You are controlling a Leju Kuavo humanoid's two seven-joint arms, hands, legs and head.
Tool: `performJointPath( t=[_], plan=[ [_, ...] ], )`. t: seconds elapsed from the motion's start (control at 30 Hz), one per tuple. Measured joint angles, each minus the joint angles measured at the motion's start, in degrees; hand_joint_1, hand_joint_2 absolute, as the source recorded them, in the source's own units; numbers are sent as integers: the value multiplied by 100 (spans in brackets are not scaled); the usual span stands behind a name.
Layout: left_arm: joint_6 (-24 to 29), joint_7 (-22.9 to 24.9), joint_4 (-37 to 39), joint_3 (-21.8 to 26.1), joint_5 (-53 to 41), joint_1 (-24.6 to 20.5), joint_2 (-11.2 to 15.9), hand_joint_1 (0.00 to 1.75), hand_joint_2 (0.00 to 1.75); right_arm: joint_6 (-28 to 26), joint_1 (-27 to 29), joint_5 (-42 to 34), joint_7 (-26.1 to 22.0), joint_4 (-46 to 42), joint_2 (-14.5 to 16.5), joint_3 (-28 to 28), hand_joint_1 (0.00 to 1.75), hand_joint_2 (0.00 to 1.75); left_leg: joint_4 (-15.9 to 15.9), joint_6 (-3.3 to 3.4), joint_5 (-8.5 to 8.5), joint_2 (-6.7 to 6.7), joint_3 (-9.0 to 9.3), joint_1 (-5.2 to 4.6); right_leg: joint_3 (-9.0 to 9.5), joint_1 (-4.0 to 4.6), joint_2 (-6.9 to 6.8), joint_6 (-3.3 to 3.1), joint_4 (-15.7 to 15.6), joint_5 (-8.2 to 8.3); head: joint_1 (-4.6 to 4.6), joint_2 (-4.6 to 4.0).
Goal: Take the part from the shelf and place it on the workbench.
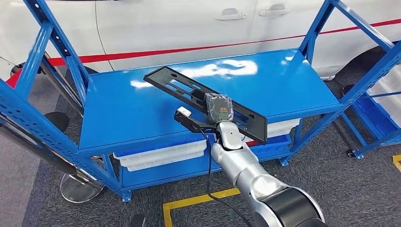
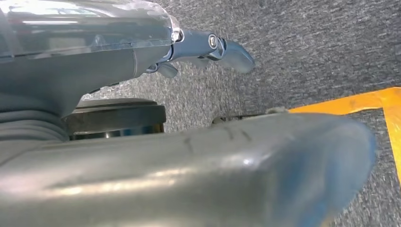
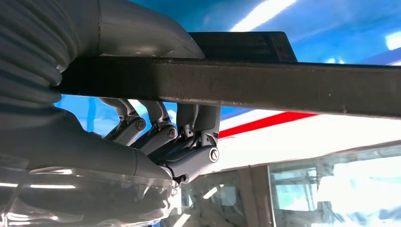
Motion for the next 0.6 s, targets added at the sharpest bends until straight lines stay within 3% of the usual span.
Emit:
performJointPath(
  t=[0.1,0.13,0.17,0.2,0.27,0.33,0.43,0.5,0.53,0.6],
  plan=[
    [10,-34,-22,-27,102,4,-2,0,0,3,77,-623,-494,-363,3,-130,175,175,-10,54,-11,-3,12,-5,-560,-8,0,43,1084,-483,0,0],
    [13,-62,-30,-28,151,8,-1,0,0,127,133,-975,-665,-642,3,-179,175,175,-9,60,-16,-8,15,-11,-731,-8,0,46,1371,-545,0,0],
    [18,-95,-38,-27,199,11,1,0,0,311,195,-1355,-782,-992,1,-216,175,175,-7,64,-22,-13,22,-15,-810,-7,0,40,1457,-496,0,0],
    [24,-132,-43,-27,246,15,3,0,0,534,250,-1745,-836,-1401,-6,-240,175,175,-6,64,-30,-21,33,-19,-774,-6,0,24,1312,-333,0,0],
    [38,-197,-54,-26,331,22,7,0,0,953,331,-2546,-838,-2346,-57,-280,175,175,-4,50,-48,-36,56,-26,-464,3,-1,-29,544,119,0,0],
    [40,-230,-62,-21,390,37,15,0,0,1236,387,-3277,-815,-3282,-168,-337,175,175,5,18,-61,-61,55,-49,-208,30,-4,-70,-73,351,0,0],
    [26,-260,-77,-9,438,75,41,0,0,1439,481,-4254,-858,-4446,-467,-500,175,175,-16,-54,-67,-86,49,-62,-158,40,-13,-115,-203,355,0,0],
    [11,-312,-87,4,451,104,62,0,0,1502,556,-4854,-982,-5024,-719,-663,175,175,123,-103,-191,-60,1,-63,-123,4,-26,-175,-255,376,-1,0],
    [-2,-347,-91,18,469,115,74,0,0,1528,616,-5129,-1076,-5253,-855,-743,175,175,353,-121,-336,-40,-92,-63,-104,-14,-31,-202,-277,384,-2,0],
    [-38,-427,-98,58,538,147,97,0,0,1606,800,-5695,-1286,-5642,-1158,-892,175,175,1105,-147,-695,-15,-416,-56,-92,-9,-32,-231,-280,377,-2,0]
  ],
)
